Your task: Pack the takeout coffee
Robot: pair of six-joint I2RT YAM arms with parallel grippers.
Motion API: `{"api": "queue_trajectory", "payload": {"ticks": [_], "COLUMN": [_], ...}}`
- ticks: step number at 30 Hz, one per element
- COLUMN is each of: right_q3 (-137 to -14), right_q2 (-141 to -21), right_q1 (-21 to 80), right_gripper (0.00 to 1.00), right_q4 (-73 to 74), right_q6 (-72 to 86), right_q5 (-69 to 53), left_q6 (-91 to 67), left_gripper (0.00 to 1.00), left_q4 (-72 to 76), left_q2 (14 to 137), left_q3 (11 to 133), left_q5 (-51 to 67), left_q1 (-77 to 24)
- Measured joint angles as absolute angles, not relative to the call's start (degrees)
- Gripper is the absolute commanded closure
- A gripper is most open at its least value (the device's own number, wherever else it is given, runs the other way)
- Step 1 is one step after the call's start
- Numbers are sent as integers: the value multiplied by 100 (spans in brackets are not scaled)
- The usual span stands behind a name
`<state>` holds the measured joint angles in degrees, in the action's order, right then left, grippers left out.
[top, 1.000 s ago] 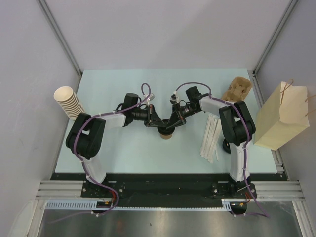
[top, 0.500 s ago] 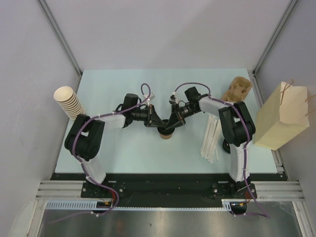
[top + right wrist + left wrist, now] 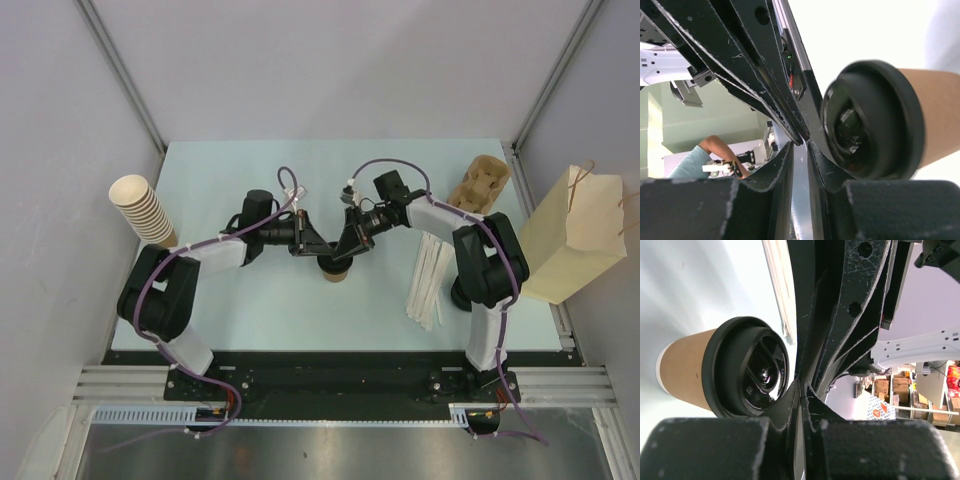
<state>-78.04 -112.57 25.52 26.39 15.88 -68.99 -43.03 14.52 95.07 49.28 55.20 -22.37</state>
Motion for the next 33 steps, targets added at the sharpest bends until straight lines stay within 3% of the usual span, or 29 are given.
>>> {"api": "queue_trajectory", "payload": {"ticks": [9, 33], "right_q3": [-7800, -7745], "right_q2": [-11225, -11369], "right_q1": [2379, 2373], "right_gripper": [79, 80], "right_q4": [2471, 2147], "right_q6": [1815, 2110], "right_q5": [-7032, -6702], "left_q6": [-4648, -4711], "left_gripper": [88, 90], "left_q4": [1817, 1981], "left_q2": [9491, 9341], "left_q3": [4928, 4388], "left_q5": [5439, 5413], "left_q1": [-2233, -2700]}}
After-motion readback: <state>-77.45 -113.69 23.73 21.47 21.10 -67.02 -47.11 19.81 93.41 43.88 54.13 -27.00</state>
